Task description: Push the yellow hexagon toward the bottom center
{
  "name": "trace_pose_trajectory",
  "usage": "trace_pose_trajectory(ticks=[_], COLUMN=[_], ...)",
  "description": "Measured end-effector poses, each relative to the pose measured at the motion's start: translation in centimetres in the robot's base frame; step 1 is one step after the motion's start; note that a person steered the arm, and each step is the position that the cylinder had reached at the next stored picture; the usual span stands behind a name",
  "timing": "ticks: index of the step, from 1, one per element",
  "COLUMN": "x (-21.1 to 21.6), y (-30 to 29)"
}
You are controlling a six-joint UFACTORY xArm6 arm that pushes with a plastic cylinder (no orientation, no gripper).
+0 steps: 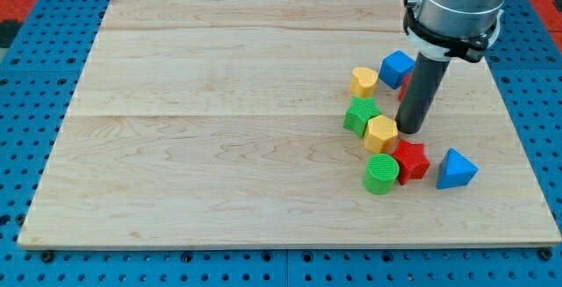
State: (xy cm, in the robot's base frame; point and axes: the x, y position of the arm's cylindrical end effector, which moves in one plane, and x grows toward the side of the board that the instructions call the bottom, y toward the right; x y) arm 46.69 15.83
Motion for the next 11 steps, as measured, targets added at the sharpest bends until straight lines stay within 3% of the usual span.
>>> trace_pose_trajectory(ticks=[2, 4, 7, 8, 9, 11], x=[0.6, 4.1, 1.3, 4.3, 3.5, 1.5], y=[-0.7, -6.3, -19.7, -20.6, -19.3, -3.7])
